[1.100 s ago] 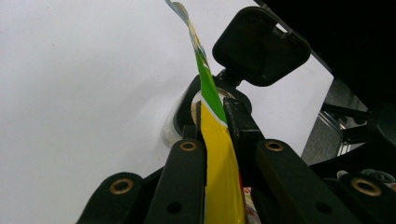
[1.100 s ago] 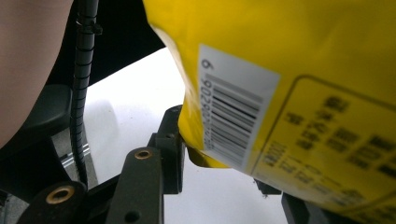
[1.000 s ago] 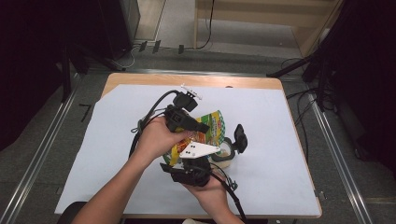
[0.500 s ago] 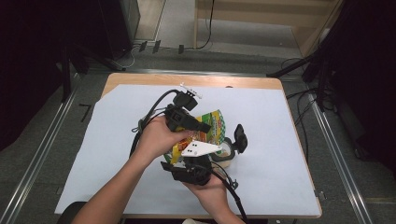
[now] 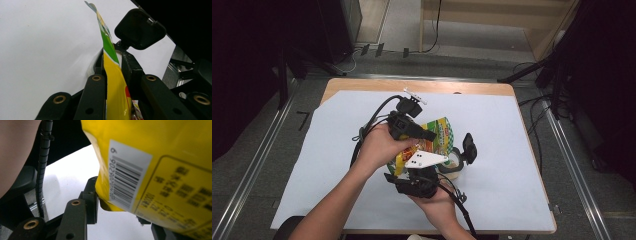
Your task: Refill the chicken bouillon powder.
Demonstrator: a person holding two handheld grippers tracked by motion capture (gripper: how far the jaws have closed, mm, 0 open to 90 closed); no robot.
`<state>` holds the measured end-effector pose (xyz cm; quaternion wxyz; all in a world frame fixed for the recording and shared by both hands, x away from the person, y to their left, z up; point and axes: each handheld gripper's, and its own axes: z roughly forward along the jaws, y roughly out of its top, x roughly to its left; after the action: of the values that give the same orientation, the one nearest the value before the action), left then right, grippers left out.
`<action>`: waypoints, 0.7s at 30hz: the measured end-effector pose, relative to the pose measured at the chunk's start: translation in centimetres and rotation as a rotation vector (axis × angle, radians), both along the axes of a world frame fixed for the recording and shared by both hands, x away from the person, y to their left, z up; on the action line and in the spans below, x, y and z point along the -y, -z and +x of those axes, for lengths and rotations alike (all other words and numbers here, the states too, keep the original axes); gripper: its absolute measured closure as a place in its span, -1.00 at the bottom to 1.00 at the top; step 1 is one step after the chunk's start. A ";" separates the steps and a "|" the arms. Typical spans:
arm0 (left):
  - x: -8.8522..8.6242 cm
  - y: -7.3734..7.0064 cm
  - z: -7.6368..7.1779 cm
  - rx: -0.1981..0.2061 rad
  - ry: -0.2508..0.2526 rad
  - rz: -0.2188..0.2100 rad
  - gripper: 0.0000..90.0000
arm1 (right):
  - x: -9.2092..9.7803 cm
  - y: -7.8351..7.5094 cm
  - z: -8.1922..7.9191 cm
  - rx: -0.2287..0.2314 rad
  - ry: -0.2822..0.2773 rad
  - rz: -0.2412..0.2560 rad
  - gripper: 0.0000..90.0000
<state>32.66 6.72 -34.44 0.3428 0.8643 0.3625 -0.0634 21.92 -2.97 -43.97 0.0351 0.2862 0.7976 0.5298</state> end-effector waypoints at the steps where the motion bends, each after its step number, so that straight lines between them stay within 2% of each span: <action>1: 0.0 0.0 0.0 0.001 0.000 0.002 0.81 | 0.0 0.0 0.0 -0.004 0.000 -0.003 0.37; 17: -0.3 0.2 -0.1 0.003 -0.007 -0.019 0.81 | -0.1 0.3 0.0 0.005 -0.003 -0.020 0.37; 21: -0.3 0.3 0.0 0.004 -0.004 -0.011 0.81 | 0.0 0.3 0.1 0.005 -0.005 -0.020 0.37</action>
<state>32.64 7.00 -34.75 0.3482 0.8618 0.3634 -0.0629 22.02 -2.93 -44.24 0.0389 0.2826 0.8034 0.5227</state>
